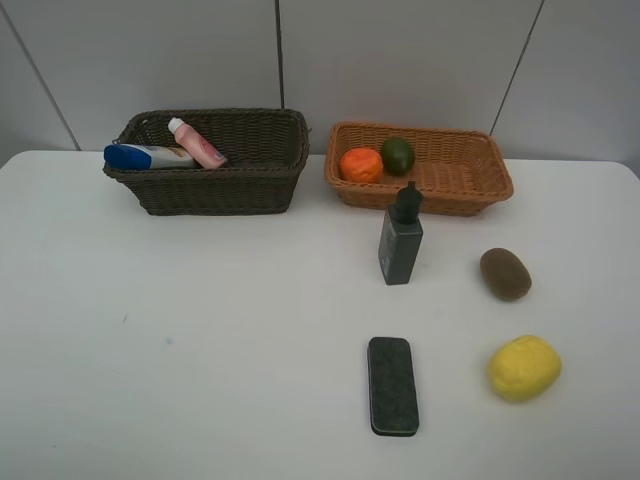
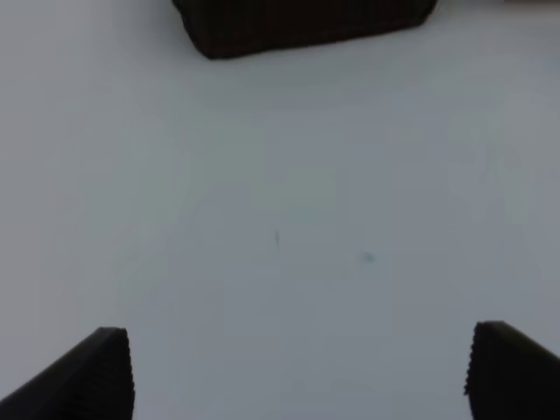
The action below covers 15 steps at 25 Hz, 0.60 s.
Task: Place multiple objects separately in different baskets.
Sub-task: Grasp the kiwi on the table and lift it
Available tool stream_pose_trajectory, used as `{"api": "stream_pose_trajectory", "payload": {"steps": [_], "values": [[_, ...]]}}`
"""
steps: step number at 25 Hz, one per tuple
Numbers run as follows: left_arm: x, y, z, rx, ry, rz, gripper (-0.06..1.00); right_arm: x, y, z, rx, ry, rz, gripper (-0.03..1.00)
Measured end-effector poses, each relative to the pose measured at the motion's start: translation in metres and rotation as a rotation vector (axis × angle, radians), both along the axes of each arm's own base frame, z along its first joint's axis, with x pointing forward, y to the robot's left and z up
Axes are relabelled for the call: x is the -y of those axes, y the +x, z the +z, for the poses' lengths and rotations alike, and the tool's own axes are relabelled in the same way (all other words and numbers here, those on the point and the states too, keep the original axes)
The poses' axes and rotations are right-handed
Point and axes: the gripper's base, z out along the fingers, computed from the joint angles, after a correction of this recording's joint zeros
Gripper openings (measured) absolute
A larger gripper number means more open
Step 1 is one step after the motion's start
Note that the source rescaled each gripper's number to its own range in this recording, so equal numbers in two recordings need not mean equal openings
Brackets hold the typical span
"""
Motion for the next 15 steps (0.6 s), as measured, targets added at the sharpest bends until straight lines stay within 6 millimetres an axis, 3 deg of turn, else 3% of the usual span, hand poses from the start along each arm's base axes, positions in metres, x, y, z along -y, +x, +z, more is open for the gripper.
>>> {"api": "stream_pose_trajectory", "payload": {"steps": [15], "values": [[-0.0031,-0.0007,-0.0012,0.021,-0.046,0.071,1.00,0.0000,0.0000,0.0000,0.000,0.000,0.000,1.00]]}}
